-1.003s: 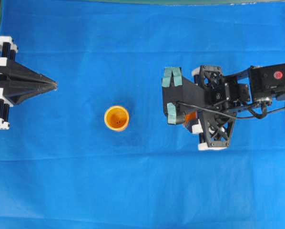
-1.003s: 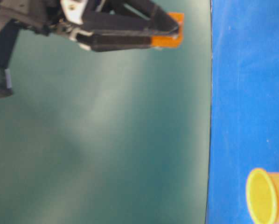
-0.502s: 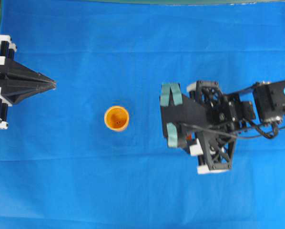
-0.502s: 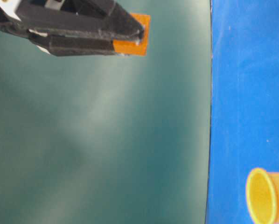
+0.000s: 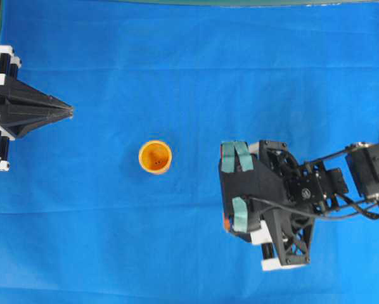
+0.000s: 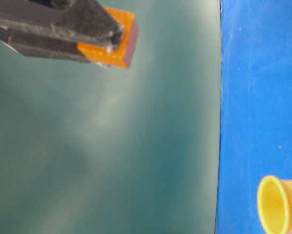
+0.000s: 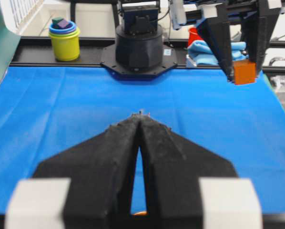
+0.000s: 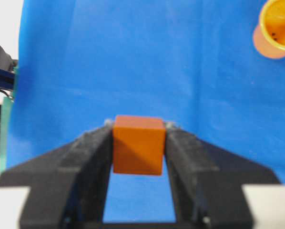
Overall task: Move the block forward with right arm.
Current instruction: 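Carry the held cube with the right gripper toward the near right corner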
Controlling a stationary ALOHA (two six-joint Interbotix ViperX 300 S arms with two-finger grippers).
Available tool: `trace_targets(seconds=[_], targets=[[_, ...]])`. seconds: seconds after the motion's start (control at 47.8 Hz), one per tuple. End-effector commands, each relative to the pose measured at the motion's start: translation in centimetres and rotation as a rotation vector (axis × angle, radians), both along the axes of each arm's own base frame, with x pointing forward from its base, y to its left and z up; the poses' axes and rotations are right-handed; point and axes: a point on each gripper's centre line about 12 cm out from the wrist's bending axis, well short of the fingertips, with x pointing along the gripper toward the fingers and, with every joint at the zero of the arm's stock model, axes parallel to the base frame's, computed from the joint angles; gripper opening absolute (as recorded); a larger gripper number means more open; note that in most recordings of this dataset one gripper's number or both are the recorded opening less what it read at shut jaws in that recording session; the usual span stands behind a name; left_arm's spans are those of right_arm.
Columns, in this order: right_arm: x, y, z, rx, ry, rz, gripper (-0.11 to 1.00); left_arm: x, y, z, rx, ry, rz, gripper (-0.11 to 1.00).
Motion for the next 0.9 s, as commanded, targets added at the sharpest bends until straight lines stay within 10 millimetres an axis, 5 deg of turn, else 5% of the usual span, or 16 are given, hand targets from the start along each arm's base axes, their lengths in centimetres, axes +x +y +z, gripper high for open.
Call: trace_targets(seconds=[0.0, 0.878], targets=[[-0.3, 0.7, 1.9, 0.019, -0.050, 0.016, 0.41, 0.2, 0.0, 1.3, 0.002, -0.032, 0.001, 0.01], [-1.7, 5.5, 2.5, 0.044, -0.096, 0.138, 0.41, -0.3, 0.0, 1.7, 0.000, -0.029, 0.002, 0.01]])
